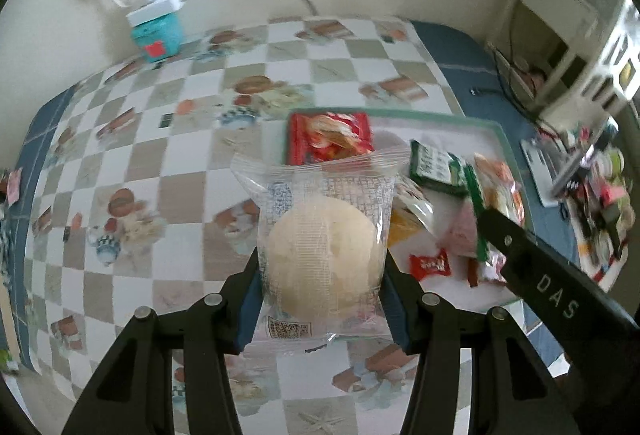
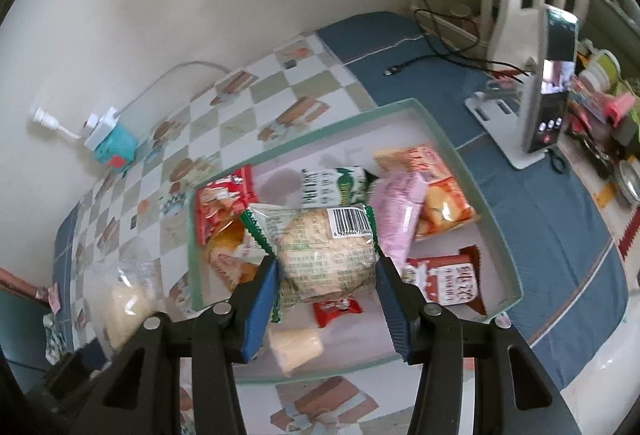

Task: Organize snacks
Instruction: 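Carry the bread bun with left tool while right tool carries cookie over the tray, then open the left tool to drop the bread bun while right tool releases cookie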

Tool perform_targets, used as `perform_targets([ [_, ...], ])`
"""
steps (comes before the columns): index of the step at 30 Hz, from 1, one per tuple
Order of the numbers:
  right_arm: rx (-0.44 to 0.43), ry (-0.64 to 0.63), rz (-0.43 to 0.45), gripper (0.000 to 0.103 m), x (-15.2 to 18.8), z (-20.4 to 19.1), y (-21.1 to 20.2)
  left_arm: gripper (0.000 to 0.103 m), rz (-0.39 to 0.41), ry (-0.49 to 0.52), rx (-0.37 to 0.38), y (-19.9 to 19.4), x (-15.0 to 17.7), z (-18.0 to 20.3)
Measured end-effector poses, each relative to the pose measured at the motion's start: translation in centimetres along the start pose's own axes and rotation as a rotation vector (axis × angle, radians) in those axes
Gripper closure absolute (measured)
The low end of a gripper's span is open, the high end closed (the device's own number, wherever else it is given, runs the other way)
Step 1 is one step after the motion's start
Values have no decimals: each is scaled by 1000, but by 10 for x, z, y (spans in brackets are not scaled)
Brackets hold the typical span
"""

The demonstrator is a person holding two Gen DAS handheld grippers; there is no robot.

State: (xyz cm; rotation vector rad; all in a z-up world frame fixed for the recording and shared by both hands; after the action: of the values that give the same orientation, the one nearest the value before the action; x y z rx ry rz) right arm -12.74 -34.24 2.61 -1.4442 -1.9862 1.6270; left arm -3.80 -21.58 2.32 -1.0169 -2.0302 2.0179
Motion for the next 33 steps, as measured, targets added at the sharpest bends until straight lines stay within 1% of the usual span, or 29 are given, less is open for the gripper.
perform_targets([
  [6, -21, 20, -13, 50, 1, 3, 9, 48, 0, 26, 28, 12, 0, 12],
  [13, -22, 10, -23, 49, 2, -1, 16, 48, 3, 11, 59, 23, -3, 11],
  [16, -16, 11, -24, 47, 2, -1, 19, 47, -7, -2, 76, 26, -4, 10],
  [17, -12, 13, -21, 47, 2, -1, 19, 43, -8, -7, 75, 27, -5, 9],
  [18, -13, 18, -20, 47, 1, -1, 20, 38, -5, -8, 73, 27, -5, 8],
  [19, -17, 24, -22, 47, 1, 0, 20, 35, -4, -7, 71, 27, -5, 7],
  [26, -9, 20, -31, 46, 1, -1, 22, 34, -8, -22, 66, 26, -6, -1],
  [27, -9, 19, -30, 45, 1, -1, 22, 34, -7, -25, 66, 26, -6, -3],
  [29, -5, 21, -28, 37, 1, 0, 22, 33, -4, -29, 62, 25, -7, -5],
  [30, 5, 25, -27, 34, 1, 1, 21, 33, -1, -31, 55, 24, -7, -7],
  [31, 9, 28, -26, 32, 1, 2, 21, 33, 1, -32, 51, 24, -7, -8],
  [33, 13, 35, -29, 32, 1, 4, 22, 33, 3, -40, 45, 23, -8, -12],
])
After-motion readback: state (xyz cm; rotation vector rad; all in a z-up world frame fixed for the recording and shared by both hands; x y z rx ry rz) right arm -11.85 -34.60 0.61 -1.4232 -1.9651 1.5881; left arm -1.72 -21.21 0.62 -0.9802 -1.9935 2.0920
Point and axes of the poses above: each gripper's, at about its wrist camera, not at the fingertips, and y roughly the way its jaws point, z to its right, x to its underside, the point moved 3 cm from there along y, roughly the way its jaws point, and after that the axes turned 8 degrees about -x, right-handed, at the moved point
